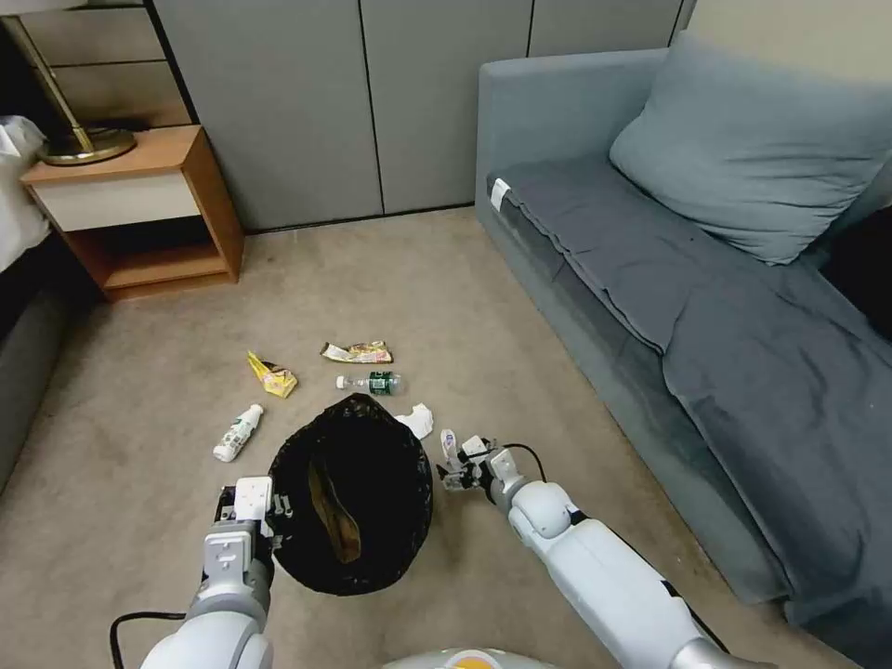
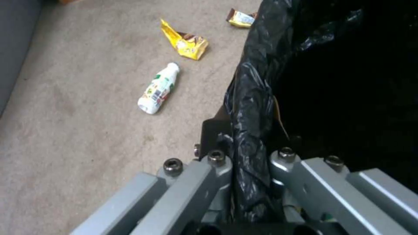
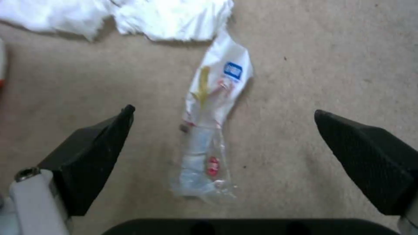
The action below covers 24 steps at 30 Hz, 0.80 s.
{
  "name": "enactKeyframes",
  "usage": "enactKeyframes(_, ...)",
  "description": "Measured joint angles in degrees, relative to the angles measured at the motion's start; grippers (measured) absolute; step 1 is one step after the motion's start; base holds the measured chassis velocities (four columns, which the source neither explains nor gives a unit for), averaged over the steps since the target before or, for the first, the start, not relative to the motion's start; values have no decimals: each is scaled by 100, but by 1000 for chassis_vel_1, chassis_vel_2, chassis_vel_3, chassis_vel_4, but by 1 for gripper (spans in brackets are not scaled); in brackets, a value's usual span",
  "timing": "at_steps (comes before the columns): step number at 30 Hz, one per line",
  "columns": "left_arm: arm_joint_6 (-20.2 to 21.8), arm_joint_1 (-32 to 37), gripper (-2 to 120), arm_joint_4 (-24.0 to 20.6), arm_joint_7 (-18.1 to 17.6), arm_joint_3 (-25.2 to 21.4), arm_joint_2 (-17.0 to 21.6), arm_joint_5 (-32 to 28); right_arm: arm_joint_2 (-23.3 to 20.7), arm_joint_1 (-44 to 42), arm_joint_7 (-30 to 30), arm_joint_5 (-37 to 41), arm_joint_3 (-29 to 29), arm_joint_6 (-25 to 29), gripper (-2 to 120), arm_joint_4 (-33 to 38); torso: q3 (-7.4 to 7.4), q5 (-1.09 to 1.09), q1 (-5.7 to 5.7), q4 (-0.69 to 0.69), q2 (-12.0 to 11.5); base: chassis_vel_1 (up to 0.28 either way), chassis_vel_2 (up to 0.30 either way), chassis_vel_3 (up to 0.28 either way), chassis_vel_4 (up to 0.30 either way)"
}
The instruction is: Pick up the trash bin, then pick up the garbage from the floor and place it into the trash bin.
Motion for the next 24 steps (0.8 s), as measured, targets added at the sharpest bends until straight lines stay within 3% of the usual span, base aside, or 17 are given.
enactKeyframes(4,-8,34,3,11,-4,-12,0,1,186,213,-108,-235,127,374,100,-595,0,0,0,0,0,0,0,0,0)
enactKeyframes(16,-35,42,3,54,-18,13,-17,25,551,654,-216,-570,146,749,89,-1355,0,0,0,1,0,0,0,0,0)
enactKeyframes(24,-56,51,3,79,-20,32,-43,30,875,809,-338,-870,379,1075,71,-1974,0,0,0,1,0,0,0,0,0)
